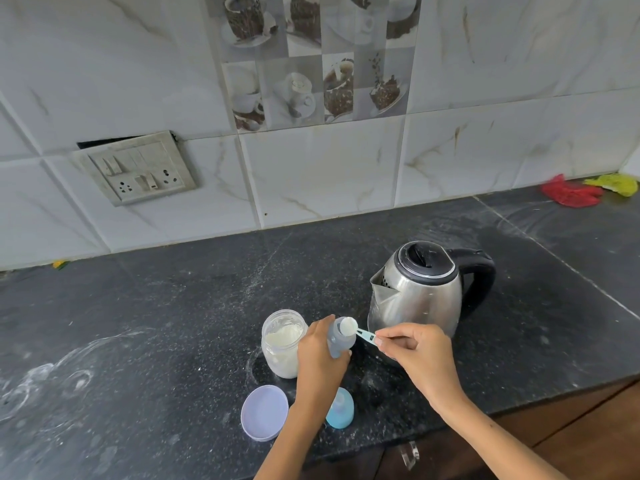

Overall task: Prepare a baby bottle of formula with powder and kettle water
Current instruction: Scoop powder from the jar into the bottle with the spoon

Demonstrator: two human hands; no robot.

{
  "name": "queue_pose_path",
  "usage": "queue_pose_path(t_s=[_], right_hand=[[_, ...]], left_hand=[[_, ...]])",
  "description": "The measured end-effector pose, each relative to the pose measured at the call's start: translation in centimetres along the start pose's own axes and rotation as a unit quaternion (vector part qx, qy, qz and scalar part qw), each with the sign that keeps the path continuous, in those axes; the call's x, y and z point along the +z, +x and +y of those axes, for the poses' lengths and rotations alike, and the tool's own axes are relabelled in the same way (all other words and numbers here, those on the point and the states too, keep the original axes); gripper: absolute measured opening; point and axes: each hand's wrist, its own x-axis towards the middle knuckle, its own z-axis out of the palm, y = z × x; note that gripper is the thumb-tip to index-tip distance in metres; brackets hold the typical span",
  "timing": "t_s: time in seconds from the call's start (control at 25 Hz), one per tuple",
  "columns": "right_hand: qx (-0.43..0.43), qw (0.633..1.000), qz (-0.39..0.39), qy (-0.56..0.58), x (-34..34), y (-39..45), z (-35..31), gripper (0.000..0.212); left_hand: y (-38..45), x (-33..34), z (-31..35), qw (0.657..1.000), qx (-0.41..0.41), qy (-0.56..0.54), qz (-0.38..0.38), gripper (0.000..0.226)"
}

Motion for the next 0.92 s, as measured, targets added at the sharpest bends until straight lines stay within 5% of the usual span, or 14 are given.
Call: queue_pose_path(t_s=[0.32,0.56,0.92], right_hand=[[-0.099,0.986,-0.016,-0.135,0.7,0.7,-0.5,0.017],[-0.381,0.881,-0.009,-0.281,-0.3,1.0,0.3,0.025],[-0.396,0.87,-0.078,-0.285,-0.8,2.0,0.3,0.027]], left_hand=[[-0.2,0.4,0.0,1.0,0.013,0.0,-0.012,0.049],[-0.2,0.2,0.2,0.999,0.029,-0.043,0.0,0.029],[-0.1,-0.2,-0.2,0.998,0.047,-0.049,-0.007,0.033]])
